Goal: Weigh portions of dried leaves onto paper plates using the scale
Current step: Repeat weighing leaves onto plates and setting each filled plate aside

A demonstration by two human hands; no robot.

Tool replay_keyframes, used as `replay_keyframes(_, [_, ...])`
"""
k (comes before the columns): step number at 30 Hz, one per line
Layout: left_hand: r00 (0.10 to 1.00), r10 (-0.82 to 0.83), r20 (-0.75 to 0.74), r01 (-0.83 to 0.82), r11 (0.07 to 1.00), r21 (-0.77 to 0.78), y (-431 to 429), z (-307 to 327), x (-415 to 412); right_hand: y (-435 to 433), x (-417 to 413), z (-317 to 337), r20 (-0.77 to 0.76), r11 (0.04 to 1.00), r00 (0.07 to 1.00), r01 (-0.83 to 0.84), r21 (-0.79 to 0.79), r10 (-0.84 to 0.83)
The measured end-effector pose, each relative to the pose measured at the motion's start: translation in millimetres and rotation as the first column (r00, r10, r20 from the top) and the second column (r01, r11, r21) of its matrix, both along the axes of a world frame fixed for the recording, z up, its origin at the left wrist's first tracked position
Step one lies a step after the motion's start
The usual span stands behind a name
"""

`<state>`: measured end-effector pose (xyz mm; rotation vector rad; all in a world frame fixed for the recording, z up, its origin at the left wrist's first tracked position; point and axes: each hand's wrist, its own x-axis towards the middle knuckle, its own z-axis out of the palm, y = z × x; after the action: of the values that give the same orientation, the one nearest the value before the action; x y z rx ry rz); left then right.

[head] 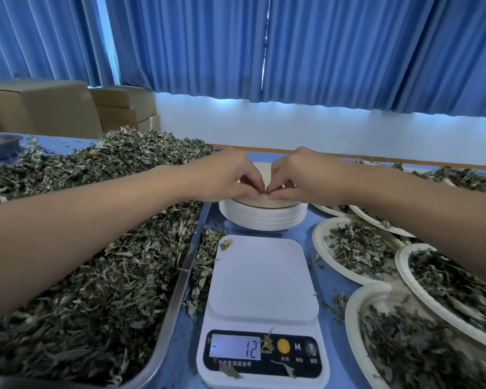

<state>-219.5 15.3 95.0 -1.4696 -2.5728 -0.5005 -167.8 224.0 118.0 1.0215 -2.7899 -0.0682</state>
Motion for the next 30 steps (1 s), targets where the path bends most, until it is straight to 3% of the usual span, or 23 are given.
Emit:
replay_keyframes(9, [1.000, 0.027, 0.010, -0.027, 0.999, -0.020, 4.3, 1.1, 3.1, -11.3, 4.5, 2.5, -0.042, 0.950, 0.995, 0.097, 0.296, -0.088])
replay_keyframes(14, [0.999, 0.030, 0.010, -0.030, 1.000, 0.000, 3.0, 5.4, 2.8, -17.3, 5.3, 5.4, -0.155, 0.903, 0.988, 0.083, 0.421, -0.018])
replay_keyframes(21, [0.997, 0.057, -0.046, -0.054, 0.996, 0.072, -5.2, 18.5, 4.9, -10.0, 6.1, 19.1, -0.293, 0.938, 0.954, 0.041, 0.344, 0.066])
replay_keyframes(27, [0.983, 0.094, -0.159, -0.065, 0.981, 0.180, -11.8, 30.9, 32.9, -4.7, 30.6, 25.2, -0.418, 0.963, 0.908, 0.077, 0.258, 0.039])
replay_keyframes(30, [0.994, 0.075, -0.083, -0.052, 0.967, 0.249, -19.9, 30.8, 58.8, -7.5, 61.9, 17.9, -0.443, 0.981, 0.896, 0.062, 0.185, 0.028])
